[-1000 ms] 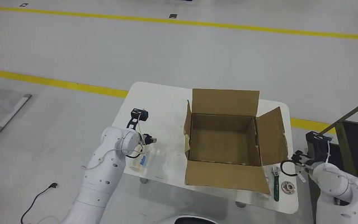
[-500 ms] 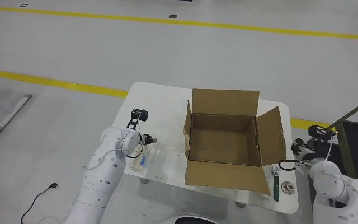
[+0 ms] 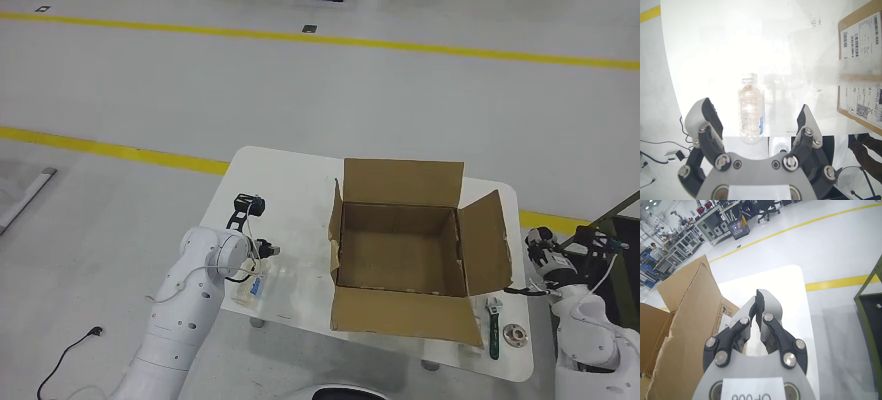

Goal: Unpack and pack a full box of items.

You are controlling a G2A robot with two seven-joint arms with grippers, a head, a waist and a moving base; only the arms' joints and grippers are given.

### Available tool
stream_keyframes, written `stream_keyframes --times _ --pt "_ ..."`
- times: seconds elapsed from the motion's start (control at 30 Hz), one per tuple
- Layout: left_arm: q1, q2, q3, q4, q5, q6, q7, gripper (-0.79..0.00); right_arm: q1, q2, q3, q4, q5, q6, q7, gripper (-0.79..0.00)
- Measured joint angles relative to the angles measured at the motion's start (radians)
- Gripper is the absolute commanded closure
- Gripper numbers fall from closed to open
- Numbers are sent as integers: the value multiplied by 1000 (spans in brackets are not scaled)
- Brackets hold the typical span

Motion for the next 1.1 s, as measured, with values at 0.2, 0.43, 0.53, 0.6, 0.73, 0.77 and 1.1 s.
stream_keyframes --times 0.2,0.43,0.53,0.6,0.73,0.77,1.1 --pt "0 0 0 0 0 0 0 -785 -10 0 -14 -13 -20 -11 -27 0" --pt "0 0 0 0 0 0 0 -785 -82 -7 -73 -9 -169 -29 -317 0" --pt "0 0 0 0 0 0 0 -785 -121 -7 -58 -12 -168 -25 -391 0" --pt "0 0 0 0 0 0 0 -785 -143 -8 -45 -15 -176 -2 -431 0" --pt "0 0 0 0 0 0 0 -785 -178 -12 -43 -57 -220 95 -466 0" --pt "0 0 0 0 0 0 0 -785 -194 -14 -48 -81 -240 132 -464 0" --pt "0 0 0 0 0 0 0 -785 -281 -32 -97 -227 -307 336 -480 0"
